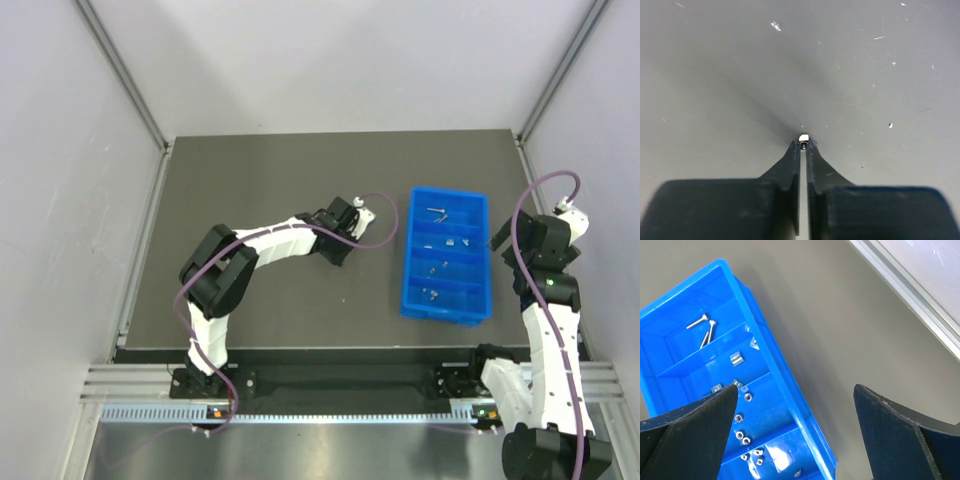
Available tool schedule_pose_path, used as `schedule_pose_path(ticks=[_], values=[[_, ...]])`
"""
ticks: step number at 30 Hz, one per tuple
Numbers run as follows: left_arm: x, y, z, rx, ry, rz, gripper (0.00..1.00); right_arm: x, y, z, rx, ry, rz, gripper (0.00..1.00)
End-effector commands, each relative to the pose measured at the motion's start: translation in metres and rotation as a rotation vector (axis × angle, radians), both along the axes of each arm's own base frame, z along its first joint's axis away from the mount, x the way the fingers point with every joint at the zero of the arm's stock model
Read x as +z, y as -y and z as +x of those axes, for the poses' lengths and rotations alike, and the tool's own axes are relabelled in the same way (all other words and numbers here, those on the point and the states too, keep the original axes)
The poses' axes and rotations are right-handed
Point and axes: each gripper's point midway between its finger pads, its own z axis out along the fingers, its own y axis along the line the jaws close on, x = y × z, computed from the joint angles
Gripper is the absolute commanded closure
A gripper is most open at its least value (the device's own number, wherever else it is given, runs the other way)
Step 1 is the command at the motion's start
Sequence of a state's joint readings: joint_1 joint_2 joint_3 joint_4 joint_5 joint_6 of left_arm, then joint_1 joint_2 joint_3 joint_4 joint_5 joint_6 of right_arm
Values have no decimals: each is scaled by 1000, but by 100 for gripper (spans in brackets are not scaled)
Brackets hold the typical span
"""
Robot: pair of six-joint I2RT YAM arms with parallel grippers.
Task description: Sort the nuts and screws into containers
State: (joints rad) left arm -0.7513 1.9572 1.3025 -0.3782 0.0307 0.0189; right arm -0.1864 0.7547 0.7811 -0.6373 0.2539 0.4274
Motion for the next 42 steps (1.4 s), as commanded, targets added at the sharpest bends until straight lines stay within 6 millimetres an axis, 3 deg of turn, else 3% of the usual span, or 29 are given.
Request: schedule_pose_path(ticks=[1,6,9,12,14,17,18,21,24,25,26,31,37,40,41,42], values=[[-45,-27,-40,-12,-165,145,100,20,4,5,-10,56,-27,0],[-33,-27,-34,7,-127,136,100,19,4,7,-9,55,-19,0],[7,-3,-21,68,-60,-3,100,21,4,7,-10,62,-22,0],[71,31,-12,49,39,-205,100,21,4,7,-14,67,-16,0],[124,65,-25,-36,69,-393,100,22,5,7,-22,75,-16,0],[170,104,-53,-172,97,-524,100,24,4,6,-30,98,-7,0],[176,114,-62,-222,98,-541,100,24,3,6,-28,99,-5,1],[181,147,-88,-333,87,-564,100,24,3,6,-30,104,0,0],[172,176,-109,-424,49,-590,100,22,3,3,-31,92,-3,0],[161,184,-114,-444,27,-580,100,22,3,2,-32,92,-6,0],[164,195,-123,-475,26,-586,100,22,4,1,-31,89,-10,0],[132,216,-123,-494,53,-497,100,25,4,-2,-33,101,-19,0],[118,223,-114,-464,48,-453,100,30,1,-3,-15,120,-18,0],[121,220,-119,-474,44,-457,89,32,3,-5,-18,128,-32,0],[121,219,-120,-472,46,-454,67,32,3,-5,-18,127,-33,0],[122,218,-117,-453,59,-452,59,32,2,-4,-15,127,-31,0]])
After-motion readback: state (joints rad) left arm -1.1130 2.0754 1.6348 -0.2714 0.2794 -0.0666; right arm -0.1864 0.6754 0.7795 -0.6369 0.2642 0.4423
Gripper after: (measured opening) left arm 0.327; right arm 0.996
